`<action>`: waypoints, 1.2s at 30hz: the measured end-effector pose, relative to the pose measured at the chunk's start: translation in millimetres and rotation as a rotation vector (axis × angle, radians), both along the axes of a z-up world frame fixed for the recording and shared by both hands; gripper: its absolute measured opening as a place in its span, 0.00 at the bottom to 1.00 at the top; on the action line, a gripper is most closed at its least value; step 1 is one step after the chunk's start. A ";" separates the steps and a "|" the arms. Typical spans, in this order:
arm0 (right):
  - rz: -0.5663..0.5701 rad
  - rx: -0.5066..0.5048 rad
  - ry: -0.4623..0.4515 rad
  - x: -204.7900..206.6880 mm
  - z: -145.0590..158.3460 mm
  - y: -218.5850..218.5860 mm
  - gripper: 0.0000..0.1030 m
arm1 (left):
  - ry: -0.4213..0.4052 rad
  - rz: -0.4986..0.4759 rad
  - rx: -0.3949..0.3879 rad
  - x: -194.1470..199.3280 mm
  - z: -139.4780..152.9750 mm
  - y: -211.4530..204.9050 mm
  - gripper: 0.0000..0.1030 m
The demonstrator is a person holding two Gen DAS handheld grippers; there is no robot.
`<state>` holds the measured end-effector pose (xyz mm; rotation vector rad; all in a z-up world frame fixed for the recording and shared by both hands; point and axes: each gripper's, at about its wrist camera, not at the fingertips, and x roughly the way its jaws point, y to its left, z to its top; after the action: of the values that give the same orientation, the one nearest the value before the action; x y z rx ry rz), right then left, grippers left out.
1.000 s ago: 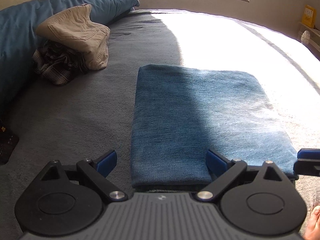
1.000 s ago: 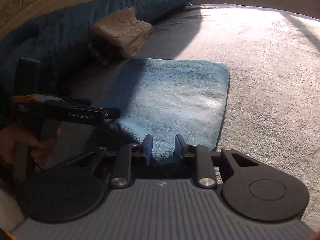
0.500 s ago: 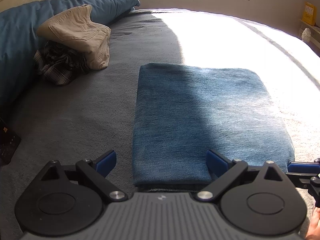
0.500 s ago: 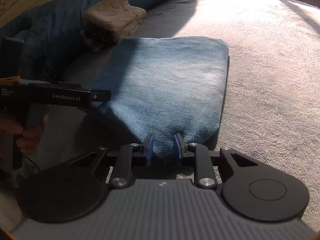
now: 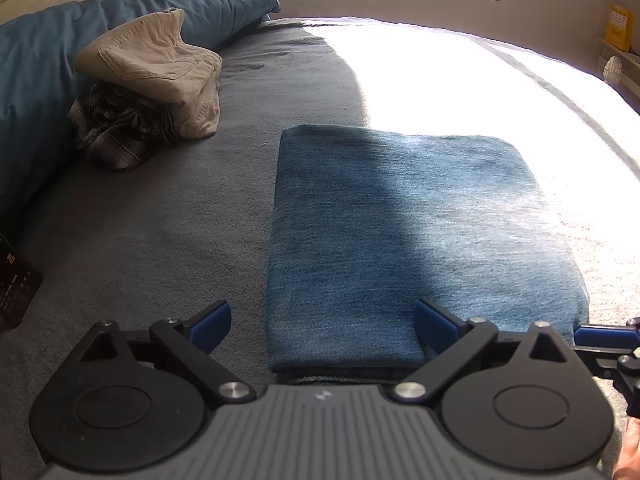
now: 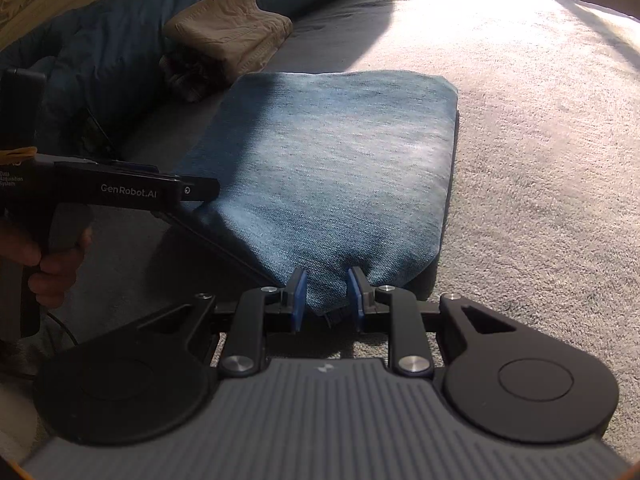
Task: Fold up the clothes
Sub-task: 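Grasp the jeans bundle end with both grippers and lift it off the bed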
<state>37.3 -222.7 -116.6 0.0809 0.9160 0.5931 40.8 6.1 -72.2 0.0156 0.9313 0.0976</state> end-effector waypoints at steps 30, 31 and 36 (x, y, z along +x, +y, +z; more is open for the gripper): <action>-0.275 0.669 0.565 113.2 -76.5 -90.7 0.37 | 0.208 -0.137 -0.979 92.8 -68.6 139.7 0.99; -0.267 0.678 0.573 116.7 -77.8 -88.0 0.37 | 0.209 -0.153 -0.987 97.9 -70.5 137.9 1.00; -0.216 0.709 0.596 143.2 -83.0 -66.0 0.37 | 0.211 -0.222 -1.015 122.2 -77.7 126.7 1.00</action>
<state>180.5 -288.7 -199.6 1.0261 1.2081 0.6797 163.0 132.8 -149.9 -0.8209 1.0978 -0.5983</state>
